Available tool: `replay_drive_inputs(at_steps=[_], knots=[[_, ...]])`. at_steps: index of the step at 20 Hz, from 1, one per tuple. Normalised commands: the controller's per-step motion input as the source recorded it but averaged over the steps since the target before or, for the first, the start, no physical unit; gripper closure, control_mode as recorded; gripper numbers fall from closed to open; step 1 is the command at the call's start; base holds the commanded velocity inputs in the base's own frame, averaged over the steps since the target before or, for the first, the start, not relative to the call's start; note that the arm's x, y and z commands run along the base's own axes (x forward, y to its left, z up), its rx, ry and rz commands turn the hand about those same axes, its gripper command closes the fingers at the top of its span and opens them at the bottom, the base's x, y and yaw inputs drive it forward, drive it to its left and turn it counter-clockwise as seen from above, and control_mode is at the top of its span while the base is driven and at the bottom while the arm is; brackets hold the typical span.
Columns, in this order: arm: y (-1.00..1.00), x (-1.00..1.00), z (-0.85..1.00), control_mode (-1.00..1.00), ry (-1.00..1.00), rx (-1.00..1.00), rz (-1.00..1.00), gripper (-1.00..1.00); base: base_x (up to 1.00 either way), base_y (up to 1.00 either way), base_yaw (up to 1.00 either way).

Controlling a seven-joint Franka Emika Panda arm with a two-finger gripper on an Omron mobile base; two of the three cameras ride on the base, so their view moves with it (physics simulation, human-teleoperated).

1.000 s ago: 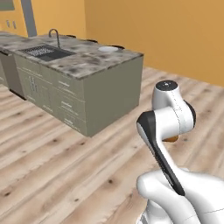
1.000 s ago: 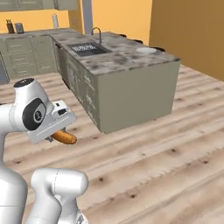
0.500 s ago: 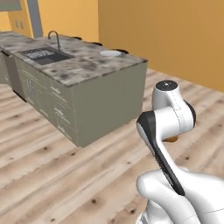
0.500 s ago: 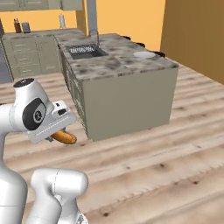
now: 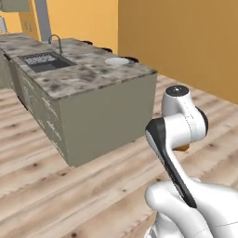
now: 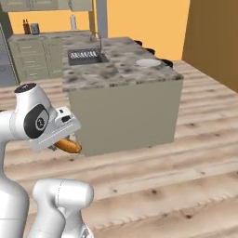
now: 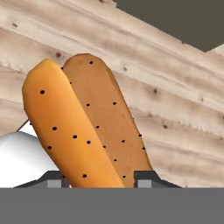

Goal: Move the hot dog bun to the plate on the dining table and place the condiment next to that plate. Then navigate to the fridge and take the sausage and place it on the plate as well.

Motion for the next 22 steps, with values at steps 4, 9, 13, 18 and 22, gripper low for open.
replay_drive_inputs(at_steps=[4, 9, 13, 18, 22], knots=[[0.0, 0.0, 0.0, 1.0, 0.0, 0.0, 0.0, 1.0, 0.83, -0.85, 0.28], [0.0, 0.0, 0.0, 1.0, 0.0, 0.0, 0.0, 1.0, 0.93, -0.72, 0.29], [0.0, 0.0, 0.0, 1.0, 0.0, 0.0, 0.0, 1.0, 0.9, -0.68, 0.33], [0.0, 0.0, 0.0, 1.0, 0.0, 0.0, 0.0, 1.0, 0.84, -0.74, 0.32], [0.0, 0.0, 0.0, 1.0, 0.0, 0.0, 0.0, 1.0, 0.79, -0.8, 0.34]])
